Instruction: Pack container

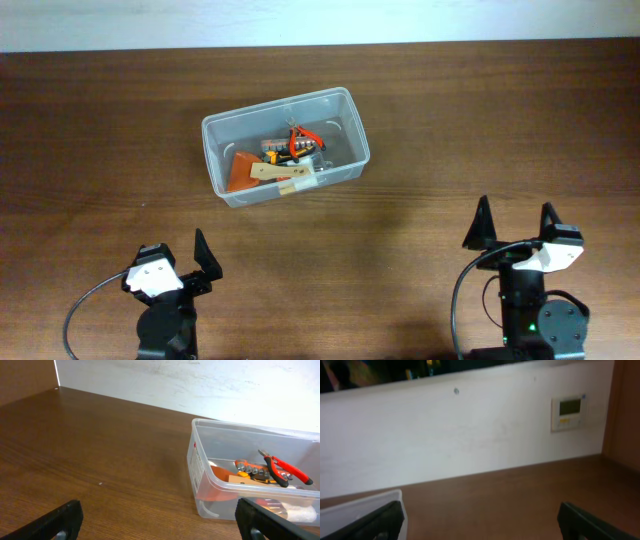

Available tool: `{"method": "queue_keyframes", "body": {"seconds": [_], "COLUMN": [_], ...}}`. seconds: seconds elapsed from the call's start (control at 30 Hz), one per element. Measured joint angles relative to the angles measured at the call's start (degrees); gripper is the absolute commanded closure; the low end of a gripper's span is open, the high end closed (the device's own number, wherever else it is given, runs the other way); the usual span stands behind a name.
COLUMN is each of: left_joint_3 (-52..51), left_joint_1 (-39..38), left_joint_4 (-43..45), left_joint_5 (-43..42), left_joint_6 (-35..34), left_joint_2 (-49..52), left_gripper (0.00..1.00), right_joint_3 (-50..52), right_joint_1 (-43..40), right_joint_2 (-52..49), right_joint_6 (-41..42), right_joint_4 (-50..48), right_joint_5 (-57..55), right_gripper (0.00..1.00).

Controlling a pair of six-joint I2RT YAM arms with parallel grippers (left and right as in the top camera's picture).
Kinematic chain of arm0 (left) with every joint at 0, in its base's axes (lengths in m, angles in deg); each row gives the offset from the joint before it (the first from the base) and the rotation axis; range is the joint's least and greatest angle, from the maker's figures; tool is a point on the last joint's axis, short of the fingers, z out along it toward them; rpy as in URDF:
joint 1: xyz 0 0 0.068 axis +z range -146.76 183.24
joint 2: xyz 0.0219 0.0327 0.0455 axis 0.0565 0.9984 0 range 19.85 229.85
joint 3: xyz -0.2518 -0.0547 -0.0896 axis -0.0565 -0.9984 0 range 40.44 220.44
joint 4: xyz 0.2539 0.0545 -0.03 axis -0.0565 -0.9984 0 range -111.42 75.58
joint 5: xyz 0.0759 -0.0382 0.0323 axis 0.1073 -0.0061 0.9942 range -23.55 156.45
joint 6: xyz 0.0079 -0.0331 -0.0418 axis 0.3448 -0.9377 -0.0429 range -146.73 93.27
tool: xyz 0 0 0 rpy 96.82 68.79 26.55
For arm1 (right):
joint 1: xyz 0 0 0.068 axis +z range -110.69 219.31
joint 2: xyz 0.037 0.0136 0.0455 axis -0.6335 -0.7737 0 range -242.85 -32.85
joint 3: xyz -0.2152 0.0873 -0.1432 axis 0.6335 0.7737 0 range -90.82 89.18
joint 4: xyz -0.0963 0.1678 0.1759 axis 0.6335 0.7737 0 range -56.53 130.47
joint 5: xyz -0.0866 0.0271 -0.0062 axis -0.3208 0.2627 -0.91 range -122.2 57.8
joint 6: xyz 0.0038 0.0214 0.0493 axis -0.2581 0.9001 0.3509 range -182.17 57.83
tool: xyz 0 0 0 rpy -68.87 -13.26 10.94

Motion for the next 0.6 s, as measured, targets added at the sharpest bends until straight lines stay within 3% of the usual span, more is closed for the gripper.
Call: {"method": "queue_keyframes", "body": {"seconds": [0.6], "left_joint_3": [0.0], "left_joint_1": [0.0], "left_joint_4": [0.0], "left_joint_5": [0.0], "left_joint_6": [0.0], "left_joint_2": [0.0], "left_gripper": [0.01], "right_joint_3": [10.88], "right_joint_1": [0.0], "right_joint_2": [7.82], "right_joint_6": [0.63], "right_joint_4": [-0.37], "right_joint_5": [0.02], "right_gripper": [0.01]}}
